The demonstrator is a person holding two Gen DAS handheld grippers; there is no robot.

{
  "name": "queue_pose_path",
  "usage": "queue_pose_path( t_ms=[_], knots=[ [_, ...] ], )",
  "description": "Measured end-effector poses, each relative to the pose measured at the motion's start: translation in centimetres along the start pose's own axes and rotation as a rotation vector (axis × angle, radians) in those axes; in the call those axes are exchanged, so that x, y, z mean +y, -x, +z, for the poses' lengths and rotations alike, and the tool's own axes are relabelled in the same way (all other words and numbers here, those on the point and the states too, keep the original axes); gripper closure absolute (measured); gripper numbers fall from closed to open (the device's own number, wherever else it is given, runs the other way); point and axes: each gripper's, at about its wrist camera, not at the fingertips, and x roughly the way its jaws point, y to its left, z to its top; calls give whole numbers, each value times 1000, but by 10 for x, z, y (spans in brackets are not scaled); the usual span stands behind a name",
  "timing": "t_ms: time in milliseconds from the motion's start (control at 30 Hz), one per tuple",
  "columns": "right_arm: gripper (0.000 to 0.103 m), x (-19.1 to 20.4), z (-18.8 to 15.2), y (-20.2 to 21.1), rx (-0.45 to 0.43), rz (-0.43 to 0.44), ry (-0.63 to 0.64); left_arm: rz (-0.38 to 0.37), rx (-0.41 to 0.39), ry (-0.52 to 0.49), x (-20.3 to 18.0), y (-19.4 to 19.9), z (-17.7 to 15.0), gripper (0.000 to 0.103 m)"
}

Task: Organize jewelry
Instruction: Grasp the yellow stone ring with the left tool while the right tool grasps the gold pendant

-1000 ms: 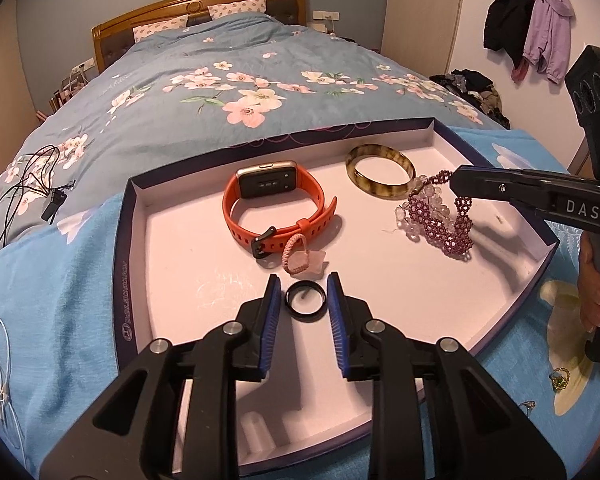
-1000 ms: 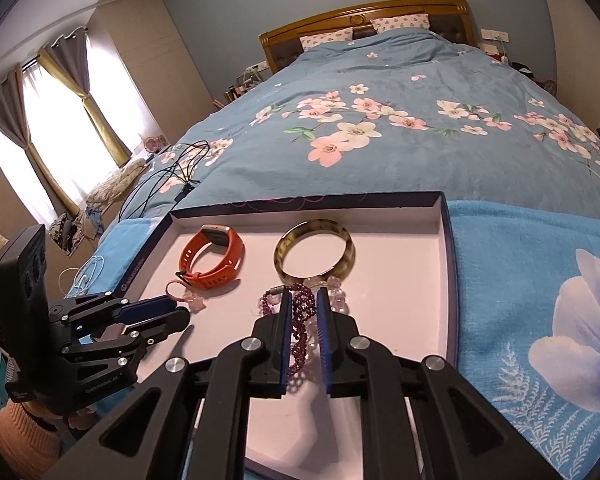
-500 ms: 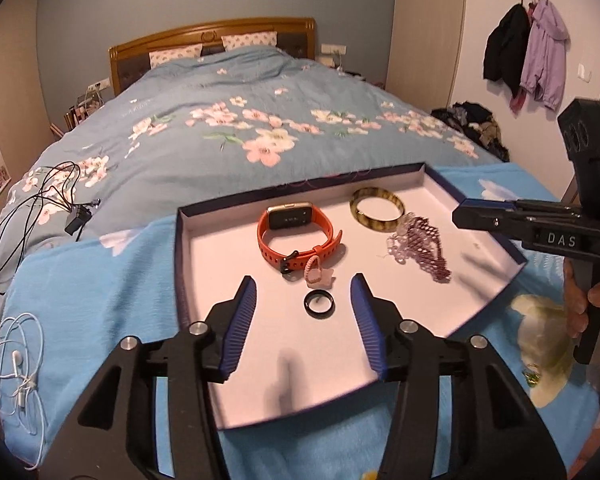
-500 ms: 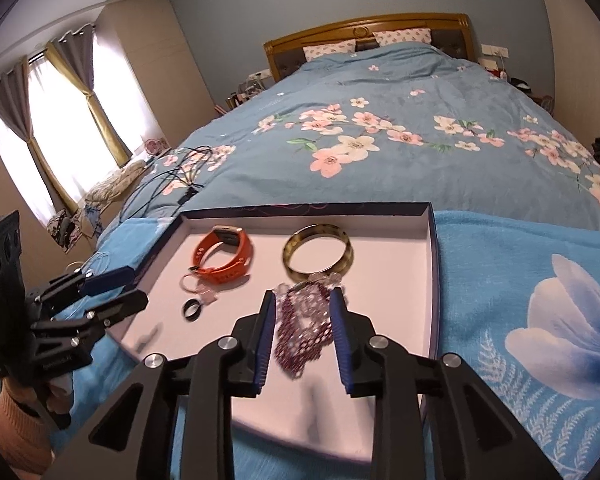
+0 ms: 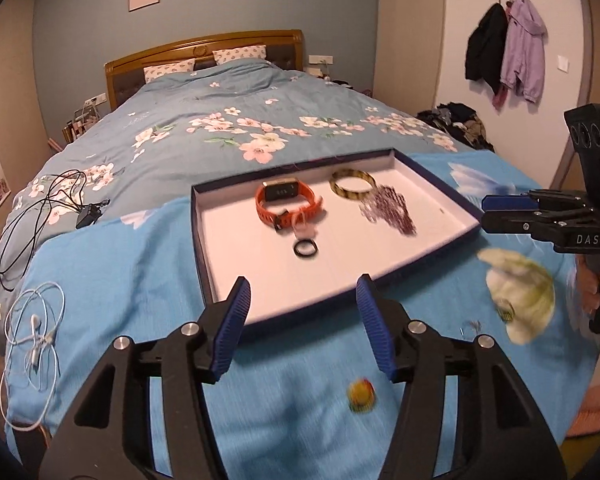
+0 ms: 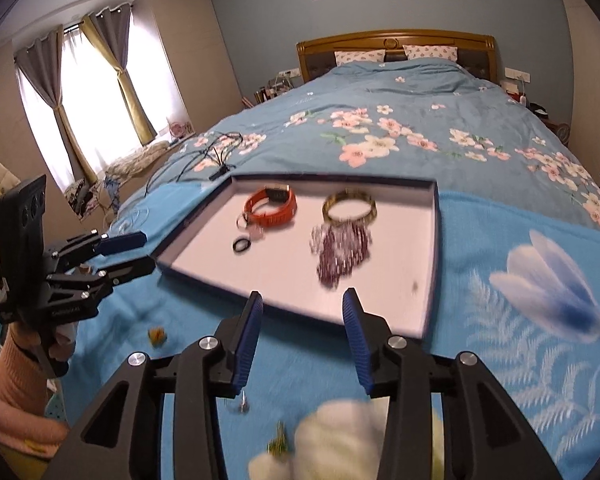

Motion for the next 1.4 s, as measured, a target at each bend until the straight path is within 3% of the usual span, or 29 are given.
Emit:
queue_pose_path(
  t_ms=[333, 600, 900, 1267, 1400],
  knots=[
    [64, 8, -46, 8, 75, -32, 18, -25, 75, -45, -14, 9, -36, 47],
    [64, 12, -63, 6, 105, -28, 5, -59, 116, -57, -27, 5, -50, 47],
    [64, 20, -73, 3, 128, -37, 18, -99, 163, -40, -31, -8, -49, 59],
    [64, 26, -75, 3, 126, -61, 47, -116, 205, -10, -28, -19, -50, 66],
    [69, 29, -75, 2, 124, -72, 55, -102, 206, 1, -25, -19, -51, 76]
  ],
)
